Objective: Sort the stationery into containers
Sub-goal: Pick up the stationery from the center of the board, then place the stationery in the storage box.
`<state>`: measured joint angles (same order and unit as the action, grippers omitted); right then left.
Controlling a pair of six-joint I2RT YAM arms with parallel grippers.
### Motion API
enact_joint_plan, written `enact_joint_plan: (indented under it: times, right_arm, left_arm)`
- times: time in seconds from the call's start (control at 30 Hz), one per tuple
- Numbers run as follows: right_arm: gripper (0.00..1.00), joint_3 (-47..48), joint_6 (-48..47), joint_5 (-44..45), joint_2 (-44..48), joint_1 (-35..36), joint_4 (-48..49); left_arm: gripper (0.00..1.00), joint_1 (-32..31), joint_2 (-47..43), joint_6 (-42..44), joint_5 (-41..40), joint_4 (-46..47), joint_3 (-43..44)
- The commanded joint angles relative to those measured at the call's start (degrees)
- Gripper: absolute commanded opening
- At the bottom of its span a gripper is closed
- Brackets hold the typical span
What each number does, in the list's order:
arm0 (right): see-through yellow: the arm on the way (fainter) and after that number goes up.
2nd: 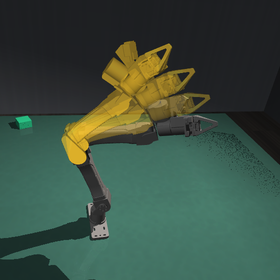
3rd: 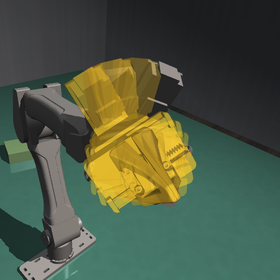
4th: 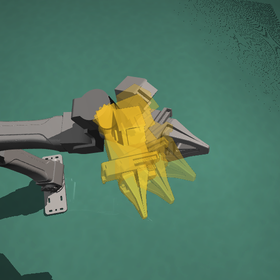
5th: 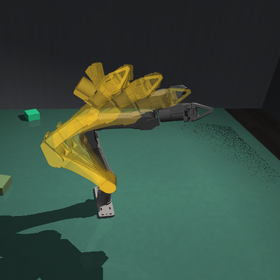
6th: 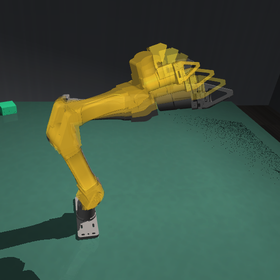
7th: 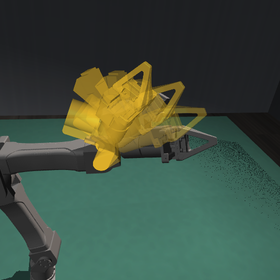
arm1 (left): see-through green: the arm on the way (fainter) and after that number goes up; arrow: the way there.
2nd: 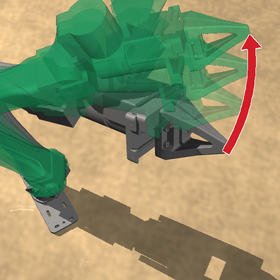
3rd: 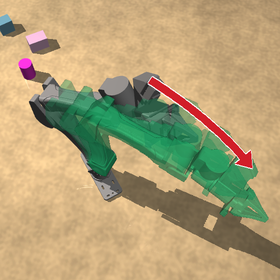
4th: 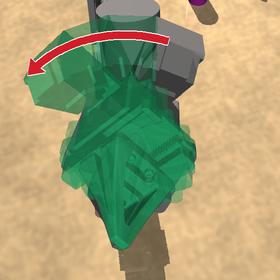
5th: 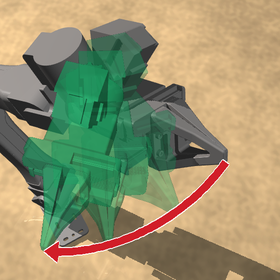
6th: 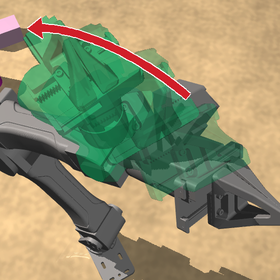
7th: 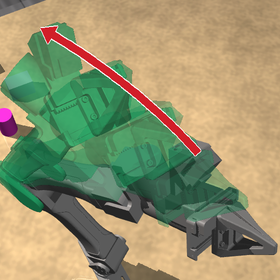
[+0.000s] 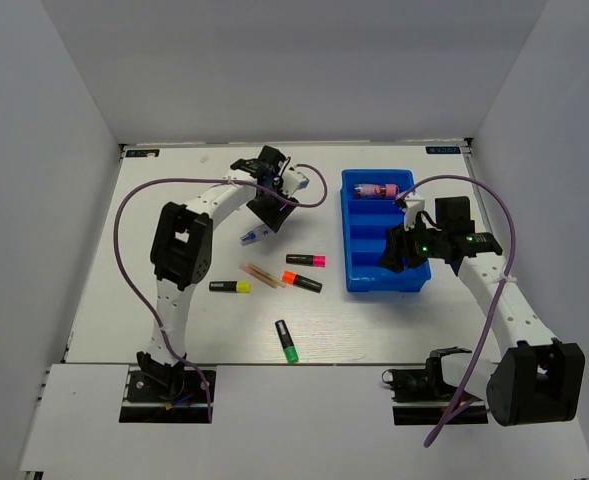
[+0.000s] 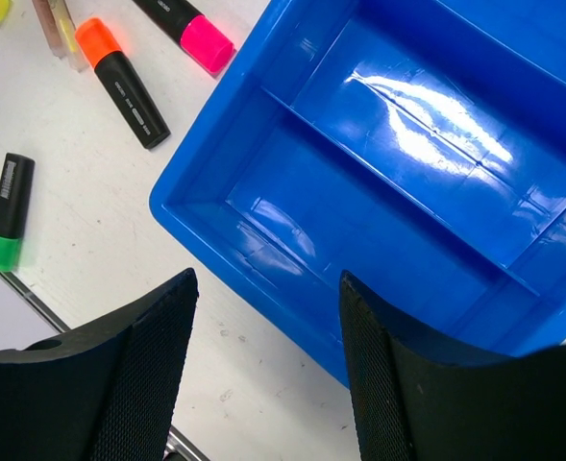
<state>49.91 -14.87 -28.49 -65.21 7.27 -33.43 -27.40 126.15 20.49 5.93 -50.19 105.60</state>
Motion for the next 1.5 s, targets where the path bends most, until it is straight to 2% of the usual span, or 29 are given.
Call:
enact_joint_plan:
  times: [0.0, 0.07, 0.17, 0.33, 0.43, 0.47, 0.5, 0.6, 0.67, 0.7, 0.73, 0.77, 0.8, 0.87, 0.97, 1.0, 1.03, 1.07, 1.2, 1.23, 1.3, 1.43, 1.47]
  right_arm:
    - [0.64, 1.51, -0.51, -0.25, -0.01, -0.15, -0.59]
    - [0.64, 1.59, -0.51, 0.01, -0.09, -0.06, -0.67]
    - [0.65, 1.50, -0.59, 0.01, 0.00, -0.15, -0.50]
    - [0.65, 1.59, -0.33, -0.25, -0.18, -0.23, -0.67]
    - [0.65, 1.59, -0.16, -0.25, 0.26, -0.32, -0.76]
    - [0.65, 1.68, -0.16, -0.34, 0.26, -0.32, -0.67]
    - [0.65, 1.59, -0.16, -0.25, 0.43, -0.24, -0.76]
    - [0.65, 1.51, -0.07, -0.25, 0.79, -0.32, -0.58]
    - [0.53, 1.24, -0.07, -0.16, 0.96, -0.41, -0.15]
    - [0.44, 1.16, -0.24, -0.07, 1.31, -0.32, -0.23]
    - [0.23, 0.89, -0.24, 0.01, 1.31, 0.37, -0.14]
    - [0.14, 0.63, -0.33, 0.62, 1.75, -0.32, 0.64]
    - [0.11, 0.45, -0.24, 0.72, 1.84, -0.32, 0.65]
    - [0.21, 0.27, -0.24, 1.68, 2.28, -0.41, 1.17]
    - [0.51, 0.19, -0.33, 2.30, 2.72, -0.32, 1.44]
    - [0.53, 0.10, -0.42, 3.17, 3.16, -0.41, 1.35]
    - [0.47, 0.10, -0.59, 3.53, 3.77, -0.41, 1.52]
    - [0.00, -0.34, -1.03, 3.88, 4.12, -0.50, 1.70]
    - [0.00, -2.27, -0.68, 6.60, 6.84, -0.67, 4.78]
    - [0.00, -2.45, -0.42, 6.78, 7.20, -0.85, 4.86]
    - [0.00, -2.45, -0.33, 7.13, 7.73, -0.94, 5.22]
    - [0.00, -3.33, -0.51, 6.96, 8.69, -1.38, 6.35]
    - [0.00, -3.33, -0.59, 6.96, 9.13, -1.38, 6.19]
  left_arm:
    - [0.70, 0.50, 0.32, 1.57, -1.98, 1.77, 1.54]
    - [0.69, 0.59, 1.46, 1.83, -1.80, 1.24, 1.45]
    - [0.61, 0.68, 1.47, 1.92, -1.80, 1.94, -0.66]
    - [0.59, 0.15, -0.11, 2.18, -5.66, 5.45, -6.89]
    - [0.45, 0.15, -0.38, 1.75, -5.67, 7.04, -8.31]
    - [0.36, 0.15, -0.55, 1.40, -7.06, 6.87, -8.22]
    - [0.19, 0.24, -0.81, 0.78, -7.08, 6.69, -7.96]
    - [0.00, 0.24, -3.00, -2.81, -6.02, 6.51, -6.64]
    - [0.00, 0.33, -5.38, -5.54, -1.99, 5.81, -4.19]
    - [0.00, 0.15, -7.13, -8.25, -0.94, 5.90, -3.57]
    - [0.00, -0.20, -9.23, -9.40, 2.73, 5.98, -3.21]
    - [0.00, -0.37, -10.38, -10.11, 4.42, 6.33, -2.86]
    - [0.00, -1.25, -14.05, -12.03, 5.83, 9.56, -3.21]
    - [0.00, -2.48, -16.19, -11.44, 9.62, 12.21, -5.83]
    - [0.00, -6.69, -20.50, -10.04, 9.62, 22.13, -8.57]
    - [0.00, -8.62, -21.37, -9.77, 9.80, 23.90, -9.79]
    - [0.00, -9.33, -21.56, -9.68, 10.84, 28.09, -9.89]
    - [0.00, -10.21, -21.64, -10.38, 12.59, 29.87, -10.06]
    - [0.00, -11.80, -19.89, -15.30, 18.41, 42.52, -12.52]
    - [0.00, -12.58, -19.45, -16.09, 19.89, 49.77, -12.70]
    - [0.00, -13.03, -16.64, -19.34, 21.74, 57.27, -13.40]
    - [0.00, -14.52, -8.74, -22.07, 22.01, 63.02, -7.45]
    - [0.00, -14.96, -7.68, -21.90, 21.75, 66.85, -7.08]
